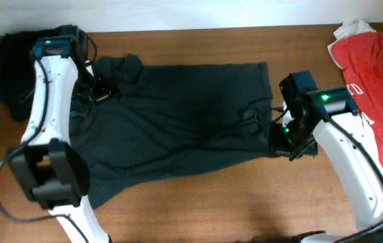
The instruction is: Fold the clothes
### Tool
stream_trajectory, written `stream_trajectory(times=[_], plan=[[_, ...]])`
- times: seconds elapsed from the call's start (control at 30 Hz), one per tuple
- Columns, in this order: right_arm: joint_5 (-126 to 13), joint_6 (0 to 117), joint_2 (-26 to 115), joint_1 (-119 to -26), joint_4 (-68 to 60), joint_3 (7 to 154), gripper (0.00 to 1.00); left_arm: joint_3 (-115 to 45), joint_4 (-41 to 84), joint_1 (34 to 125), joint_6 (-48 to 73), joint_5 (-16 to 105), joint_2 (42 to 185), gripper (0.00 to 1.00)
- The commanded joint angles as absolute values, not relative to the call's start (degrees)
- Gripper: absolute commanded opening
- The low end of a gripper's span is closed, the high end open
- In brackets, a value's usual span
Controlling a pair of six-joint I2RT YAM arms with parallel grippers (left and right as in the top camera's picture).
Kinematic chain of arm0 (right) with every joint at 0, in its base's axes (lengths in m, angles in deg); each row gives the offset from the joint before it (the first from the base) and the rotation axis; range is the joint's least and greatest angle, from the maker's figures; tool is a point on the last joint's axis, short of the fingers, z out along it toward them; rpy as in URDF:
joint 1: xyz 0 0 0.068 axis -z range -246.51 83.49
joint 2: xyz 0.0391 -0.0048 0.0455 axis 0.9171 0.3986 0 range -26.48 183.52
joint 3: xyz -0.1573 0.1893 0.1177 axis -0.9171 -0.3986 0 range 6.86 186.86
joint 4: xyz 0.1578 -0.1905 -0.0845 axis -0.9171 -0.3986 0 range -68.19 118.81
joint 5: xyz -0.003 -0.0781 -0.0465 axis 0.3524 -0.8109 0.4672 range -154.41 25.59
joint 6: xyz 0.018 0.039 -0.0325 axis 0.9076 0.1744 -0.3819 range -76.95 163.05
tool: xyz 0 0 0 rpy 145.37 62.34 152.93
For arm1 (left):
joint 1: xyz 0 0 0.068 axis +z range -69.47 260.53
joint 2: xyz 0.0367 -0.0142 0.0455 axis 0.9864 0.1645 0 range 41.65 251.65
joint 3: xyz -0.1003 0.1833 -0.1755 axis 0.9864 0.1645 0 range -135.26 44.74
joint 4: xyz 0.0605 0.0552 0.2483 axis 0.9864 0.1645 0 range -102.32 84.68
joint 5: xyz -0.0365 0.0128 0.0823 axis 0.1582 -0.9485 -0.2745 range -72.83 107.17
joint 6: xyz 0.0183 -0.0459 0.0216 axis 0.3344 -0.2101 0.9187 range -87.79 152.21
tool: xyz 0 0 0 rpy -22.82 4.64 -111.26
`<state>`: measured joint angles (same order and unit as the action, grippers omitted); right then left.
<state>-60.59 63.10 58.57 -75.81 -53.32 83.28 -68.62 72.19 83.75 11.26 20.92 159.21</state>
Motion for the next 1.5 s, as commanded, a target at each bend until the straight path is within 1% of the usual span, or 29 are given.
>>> stream_trajectory(times=[0.0, 0.13, 0.23, 0.27, 0.3, 0.33, 0.37, 0.47, 0.5, 0.57, 0.6, 0.63, 0.67, 0.7, 0.77, 0.8, 0.87, 0.9, 0.97, 1.03, 1.07, 1.17, 1.27, 1.3, 1.33, 1.37, 1.4, 1.43, 1.47], plan=[[-62.82, 70.27, 58.46, -74.85, -49.19, 74.38, 0.04, -69.32, 76.19, 83.95, 12.6, 18.56, 150.9, 0.99], [-63.39, 74.18, 56.28, -62.21, -47.92, 70.17, 0.04, -69.32, 78.55, 83.95, 12.62, 16.75, 137.86, 0.99], [-63.43, 73.48, 51.93, -61.14, -50.39, 69.53, 0.04, -69.3, 80.01, 83.93, 12.6, 16.83, 136.57, 0.99], [-63.39, 72.3, 51.58, -61.93, -50.48, 68.61, 0.08, -69.3, 80.21, 83.93, 12.6, 16.99, 136.57, 0.99], [-63.39, 72.24, 51.71, -62.56, -50.31, 67.22, 0.45, -69.3, 80.32, 83.93, 12.6, 16.99, 136.57, 0.99], [-63.63, 72.24, 51.71, -62.69, -50.2, 65.84, 0.92, -69.3, 80.49, 83.89, 12.62, 16.99, 136.57, 0.99], [-63.39, 72.26, 51.75, -62.69, -49.93, 65.71, 1.0, -69.28, 81.23, 83.89, 12.69, 16.97, 136.57, 0.99], [-61.9, 71.49, 51.75, -62.69, -46.59, 69.38, 0.99, -67.53, 81.15, 83.89, 13.91, 16.97, 136.68, 0.99], [-60.11, 66.97, 51.75, -62.69, -40.86, 70.49, 0.99, -66.04, 80.05, 83.89, 13.91, 17.42, 136.74, 0.99], [-56.42, 64.87, 52.83, -62.78, -31.11, 70.45, 0.99, -63.51, 78.5, 83.6, 13.91, 18.08, 136.78, 0.99], [-52.2, 59.98, 55.62, -62.8, -25.48, 70.45, 1.0, -61.67, 77.06, 82.79, 13.91, 18.08, 136.76, 0.99], [-51.7, 59.34, 59.23, -62.8, -21.43, 70.45, 0.96, -60.38, 75.99, 81.9, 13.91, 18.06, 136.78, 0.99], [-51.68, 59.3, 63.67, -62.8, -17.24, 70.49, 0.85, -59.68, 75.29, 80.98, 13.91, 18.04, 136.76, 0.99], [-50.65, 57.94, 66.4, -62.8, -14.18, 70.52, 0.79, -59.48, 74.68, 80.1, 13.91, 18.01, 136.78, 0.99], [-47.3, 51.15, 73.68, -63.52, -7.29, 70.52, 0.79, -59.48, 73.52, 78.86, 13.91, 17.97, 136.78, 0.99], [-47.72, 50.95, 77.13, -63.65, -5.21, 70.58, 0.76, -59.48, 73.17, 78.42, 13.91, 17.82, 136.78, 0.99], [-48.59, 50.91, 83.32, -63.48, -2.29, 70.73, 0.66, -59.48, 73.13, 78.44, 13.91, 17.77, 136.78, 0.99], [-49.51, 50.97, 83.67, -63.5, -1.67, 70.73, 0.57, -59.48, 72.93, 78.42, 13.91, 17.12, 136.78, 0.99], [-51.89, 50.99, 83.6, -63.44, -2.46, 72.42, 0.34, -59.42, 72.49, 78.42, 13.91, 16.75, 136.78, 0.99], [-55.5, 51.01, 83.6, -63.44, -7.71, 76.92, 0.07, -59.38, 72.1, 78.42, 13.91, 16.72, 136.78, 0.99], [-58.01, 51.3, 83.6, -63.44, -11.82, 80.68, 0.04, -59.38, 72.1, 78.42, 13.91, 16.75, 136.78, 0.99], [-65.64, 53.18, 83.6, -63.44, -25.41, 93.05, 0.04, -59.38, 72.12, 78.42, 13.93, 16.72, 136.78, 0.99], [-71.32, 56.26, 83.6, -61.53, -29.93, 95.69, 0.04, -59.38, 72.25, 78.42, 15.22, 16.75, 136.78, 0.99], [-70.93, 57.07, 83.6, -59.96, -30.63, 95.69, 0.1, -59.38, 72.29, 78.44, 15.22, 16.75, 136.78, 0.99], [-70.87, 57.07, 83.6, -58.63, -31.53, 95.69, 0.22, -59.38, 72.27, 78.44, 15.22, 16.72, 136.78, 0.99], [-70.52, 57.11, 83.6, -57.4, -33.19, 95.69, 0.23, -59.38, 72.21, 78.44, 15.22, 16.72, 136.78, 0.99], [-68.96, 57.96, 83.6, -56.46, -35.31, 95.69, 0.41, -59.38, 72.1, 78.42, 15.22, 16.75, 136.78, 0.99], [-66.32, 58.56, 83.6, -55.83, -37.96, 95.69, 0.66, -59.38, 72.16, 78.42, 15.22, 16.75, 136.78, 0.99], [-63.24, 58.56, 83.43, -55.44, -41.69, 95.69, 0.68, -59.38, 72.93, 78.42, 15.22, 16.75, 136.76, 0.99]])
